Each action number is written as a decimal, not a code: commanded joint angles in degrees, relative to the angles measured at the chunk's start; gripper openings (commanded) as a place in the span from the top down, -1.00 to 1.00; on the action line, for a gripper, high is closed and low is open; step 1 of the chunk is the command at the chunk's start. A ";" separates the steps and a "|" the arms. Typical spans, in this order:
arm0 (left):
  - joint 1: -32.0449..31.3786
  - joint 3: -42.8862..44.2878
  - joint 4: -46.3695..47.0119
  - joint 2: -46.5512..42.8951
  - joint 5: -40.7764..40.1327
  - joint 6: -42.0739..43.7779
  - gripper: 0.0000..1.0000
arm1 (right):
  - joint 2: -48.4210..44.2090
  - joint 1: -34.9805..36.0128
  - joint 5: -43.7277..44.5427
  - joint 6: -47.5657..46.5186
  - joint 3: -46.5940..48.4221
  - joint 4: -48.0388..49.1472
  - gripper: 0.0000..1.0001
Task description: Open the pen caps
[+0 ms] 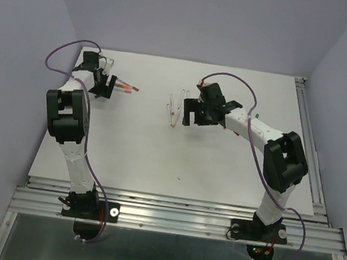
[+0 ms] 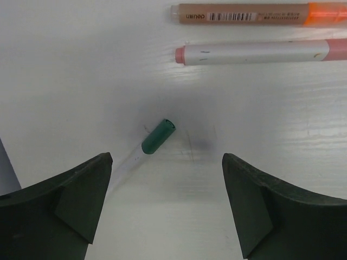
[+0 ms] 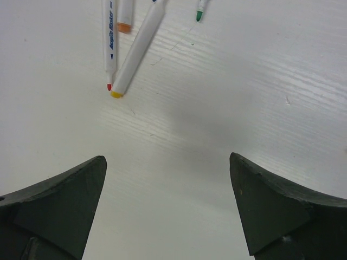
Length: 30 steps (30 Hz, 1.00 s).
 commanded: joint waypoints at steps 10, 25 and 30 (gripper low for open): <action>3.73 5.96 -7.12 6.70 2.38 4.19 -0.48 | -4.63 0.39 4.00 -1.45 -1.71 0.63 -1.00; 3.46 6.66 -8.35 9.33 3.78 3.58 0.18 | -6.21 0.39 4.79 -1.28 -2.68 0.80 -1.00; 2.94 7.10 -8.52 9.33 4.75 2.87 0.40 | -7.00 0.39 4.53 -0.84 -3.29 0.89 -1.00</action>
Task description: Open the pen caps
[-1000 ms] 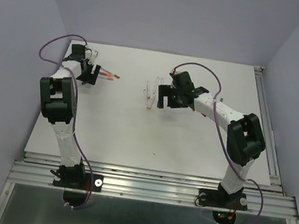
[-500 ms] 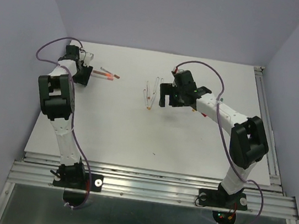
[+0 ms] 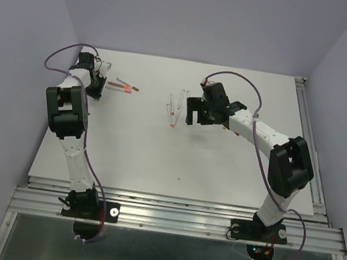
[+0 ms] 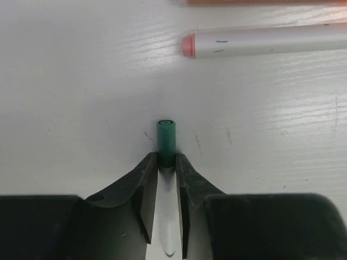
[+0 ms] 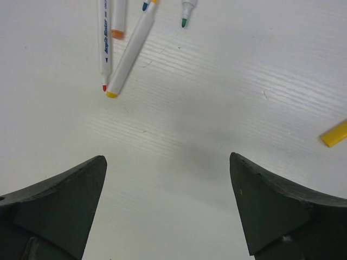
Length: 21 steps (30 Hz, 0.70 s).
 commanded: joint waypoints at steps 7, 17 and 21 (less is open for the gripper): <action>-0.08 1.79 -1.68 1.97 -1.42 -3.67 1.00 | -6.33 0.39 -0.39 0.21 -4.22 1.83 -1.00; -0.17 4.88 0.23 -4.70 -4.59 -29.55 1.00 | -15.20 0.39 -18.72 -1.02 -12.39 10.35 -1.00; -0.78 -12.37 10.86 -19.51 4.70 -42.85 1.00 | -18.20 0.47 -26.04 -0.58 -16.08 14.47 -1.00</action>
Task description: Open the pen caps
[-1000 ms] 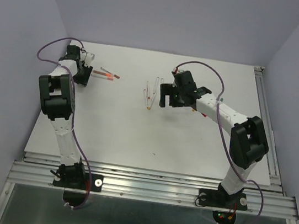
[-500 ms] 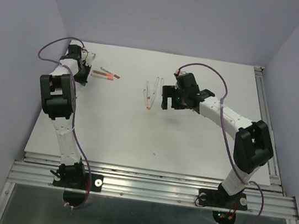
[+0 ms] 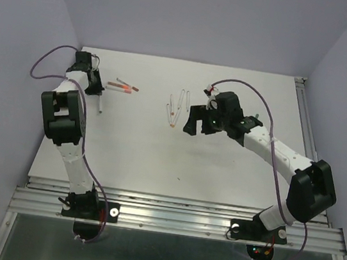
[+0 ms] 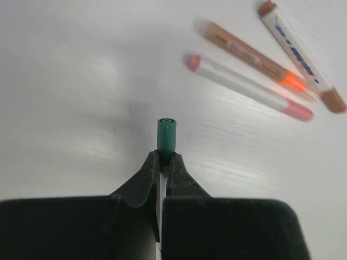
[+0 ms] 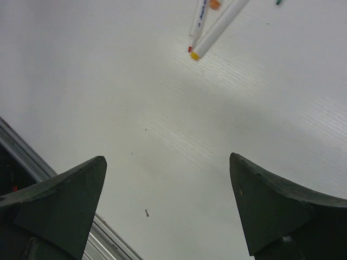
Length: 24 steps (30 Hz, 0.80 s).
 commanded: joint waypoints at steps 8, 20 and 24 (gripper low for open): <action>-17.92 -41.31 26.44 -47.48 -2.58 -35.48 1.00 | -4.86 3.71 -17.70 0.98 -4.78 14.19 -1.00; -45.89 -45.57 29.62 -60.69 -20.69 -51.40 1.00 | -2.66 9.44 -13.13 1.77 -1.26 17.88 -1.00; -49.31 -45.48 28.92 -59.91 -24.47 -54.92 1.00 | -2.75 9.70 -11.90 2.83 -1.61 20.78 -1.00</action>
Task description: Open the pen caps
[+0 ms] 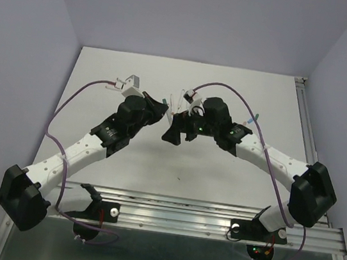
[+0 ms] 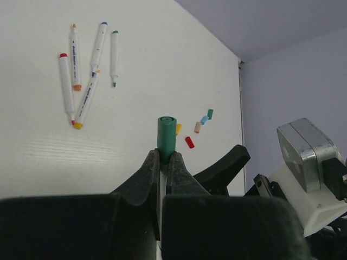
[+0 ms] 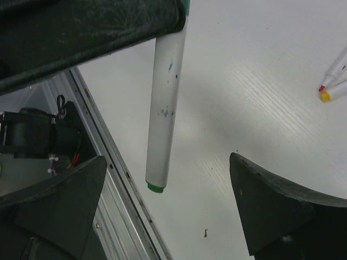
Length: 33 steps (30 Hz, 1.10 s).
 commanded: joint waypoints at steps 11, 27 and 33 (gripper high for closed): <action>-6.50 1.06 0.56 -1.68 -11.17 -6.48 1.00 | 0.69 0.41 6.68 2.05 3.59 8.99 -0.69; -8.18 5.88 -3.47 2.27 -12.31 -6.13 0.12 | -0.19 0.41 5.90 2.57 4.21 5.31 0.99; -8.18 7.56 -4.10 3.68 -12.67 -5.34 -0.12 | -1.77 0.41 4.66 3.80 2.81 4.51 0.99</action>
